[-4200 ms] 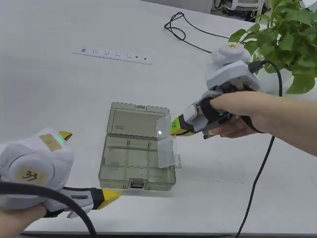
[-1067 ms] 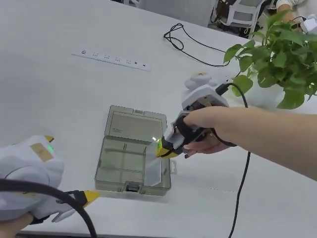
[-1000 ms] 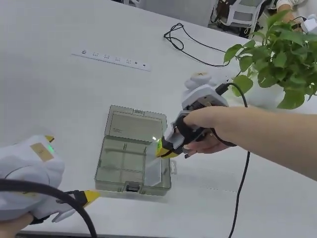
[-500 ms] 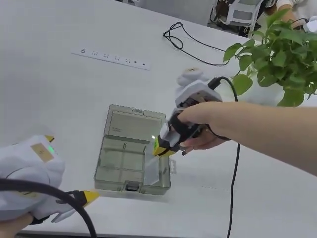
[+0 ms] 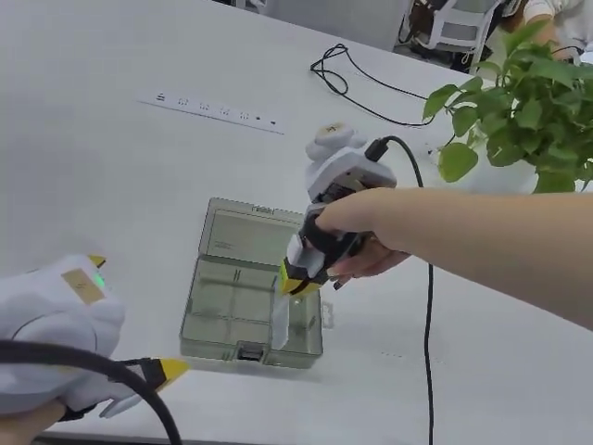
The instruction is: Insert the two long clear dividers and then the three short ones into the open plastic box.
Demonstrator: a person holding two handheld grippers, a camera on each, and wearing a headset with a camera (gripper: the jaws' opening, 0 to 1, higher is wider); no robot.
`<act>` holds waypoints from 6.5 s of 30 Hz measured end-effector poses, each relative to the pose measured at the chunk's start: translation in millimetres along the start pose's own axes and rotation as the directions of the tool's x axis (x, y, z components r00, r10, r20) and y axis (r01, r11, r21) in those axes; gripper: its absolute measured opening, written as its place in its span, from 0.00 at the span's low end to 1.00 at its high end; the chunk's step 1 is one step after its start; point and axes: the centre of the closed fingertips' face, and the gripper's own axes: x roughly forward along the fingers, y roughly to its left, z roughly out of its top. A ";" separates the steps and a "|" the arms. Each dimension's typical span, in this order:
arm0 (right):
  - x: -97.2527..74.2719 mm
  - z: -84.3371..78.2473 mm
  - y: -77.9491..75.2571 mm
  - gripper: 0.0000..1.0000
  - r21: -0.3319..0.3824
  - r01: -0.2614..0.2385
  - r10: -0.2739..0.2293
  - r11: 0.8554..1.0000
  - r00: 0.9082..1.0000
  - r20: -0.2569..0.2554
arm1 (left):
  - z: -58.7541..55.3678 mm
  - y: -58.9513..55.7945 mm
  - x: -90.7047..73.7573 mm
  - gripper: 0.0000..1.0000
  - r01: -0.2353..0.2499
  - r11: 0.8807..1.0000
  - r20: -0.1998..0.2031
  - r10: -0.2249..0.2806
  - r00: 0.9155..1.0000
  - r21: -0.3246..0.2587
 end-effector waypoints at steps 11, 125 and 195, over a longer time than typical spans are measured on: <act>7.1 -12.5 5.2 0.04 -0.044 0.039 -0.040 0.998 0.999 -0.009 | -0.3 0.3 -0.1 0.88 -0.001 1.000 -0.001 0.001 1.000 -0.003; -64.5 -46.5 -38.6 1.00 -0.475 0.023 0.360 0.880 0.621 0.696 | -8.5 35.7 -0.9 0.88 0.001 0.961 0.013 0.002 1.000 -0.275; -78.4 -31.8 -71.6 0.99 -0.516 0.018 0.442 0.856 0.491 0.751 | -93.1 128.3 26.0 0.32 -0.188 0.914 -0.345 0.058 0.937 -0.358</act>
